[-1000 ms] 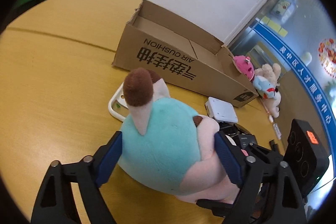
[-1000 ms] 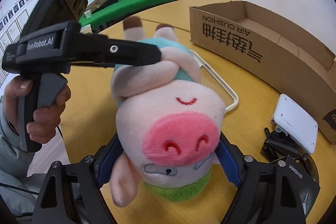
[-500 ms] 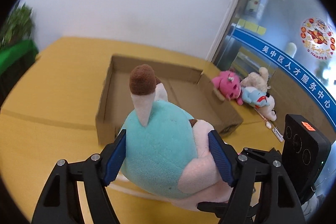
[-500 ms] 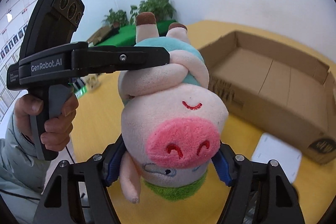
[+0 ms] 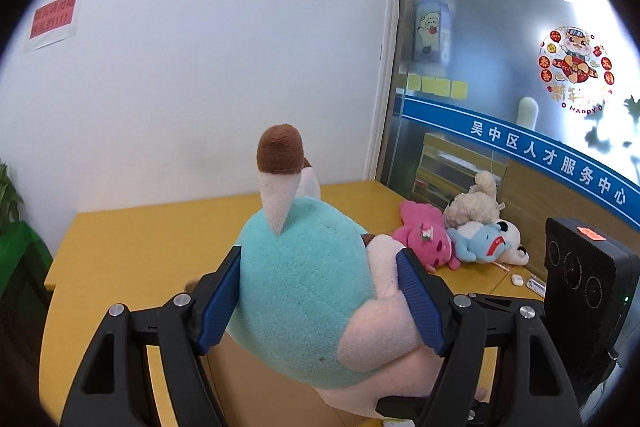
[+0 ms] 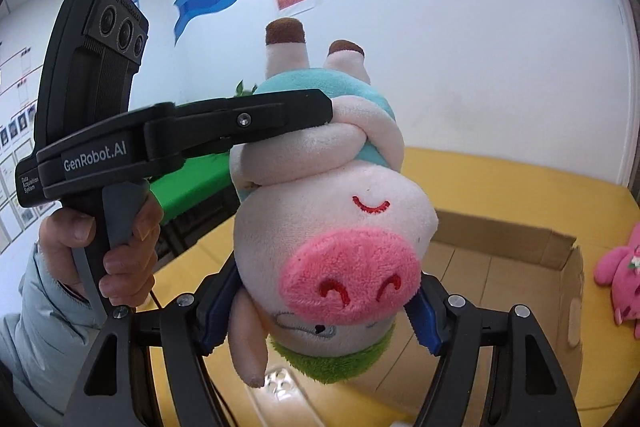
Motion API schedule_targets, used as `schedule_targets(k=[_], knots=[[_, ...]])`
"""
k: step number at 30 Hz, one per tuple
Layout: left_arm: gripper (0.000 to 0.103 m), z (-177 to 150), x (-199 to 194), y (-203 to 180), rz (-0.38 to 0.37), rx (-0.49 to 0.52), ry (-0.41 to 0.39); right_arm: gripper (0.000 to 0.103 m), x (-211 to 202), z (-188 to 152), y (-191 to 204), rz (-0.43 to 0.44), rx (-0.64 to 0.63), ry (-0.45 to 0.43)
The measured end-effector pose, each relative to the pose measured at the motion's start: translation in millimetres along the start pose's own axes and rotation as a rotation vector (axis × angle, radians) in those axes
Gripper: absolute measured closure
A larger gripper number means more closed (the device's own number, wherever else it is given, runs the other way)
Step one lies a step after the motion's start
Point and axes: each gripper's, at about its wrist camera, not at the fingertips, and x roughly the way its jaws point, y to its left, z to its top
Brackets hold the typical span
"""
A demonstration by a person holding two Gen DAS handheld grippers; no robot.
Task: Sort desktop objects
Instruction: 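Carry the pig plush over the cardboard box and release it inside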
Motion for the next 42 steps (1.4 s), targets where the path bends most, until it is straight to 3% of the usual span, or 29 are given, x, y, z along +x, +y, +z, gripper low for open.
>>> schedule_targets(k=[5, 11, 15, 22, 27, 30, 33, 36, 42], knots=[[0.028, 27.7, 35.8, 30.1, 0.012, -0.005, 0.024, 0.032, 27.1, 36.3, -17.0, -0.004, 0.046, -0.016], [0.028, 22.3, 86.8, 68.2, 0.023, -0.006, 0.114, 0.032, 96.3, 49.3, -43.6, 0.013, 0.167, 0.006], [0.028, -0.4, 142.0, 93.2, 0.046, -0.015, 0.220, 0.032, 146.5, 36.4, -71.3, 0.018, 0.298, 0.041], [0.028, -45.6, 229.7, 125.4, 0.069, -0.051, 0.406, 0.032, 234.8, -0.6, -114.3, 0.035, 0.489, 0.178], [0.029, -78.1, 277.9, 122.9, 0.086, -0.017, 0.540, 0.027, 283.4, -36.0, -136.9, 0.041, 0.603, 0.291], [0.046, -93.0, 299.1, 116.3, 0.147, 0.033, 0.613, 0.023, 310.9, -57.6, -137.7, 0.080, 0.656, 0.385], [0.047, -101.3, 312.0, 124.1, 0.193, 0.017, 0.674, 0.023, 325.7, -69.8, -130.9, 0.146, 0.678, 0.432], [0.047, -101.1, 312.9, 131.6, 0.192, -0.021, 0.680, 0.022, 326.7, -70.3, -130.5, 0.173, 0.685, 0.442], [0.047, -99.0, 313.8, 128.5, 0.201, -0.041, 0.684, 0.021, 317.7, -64.1, -132.4, 0.123, 0.636, 0.446]])
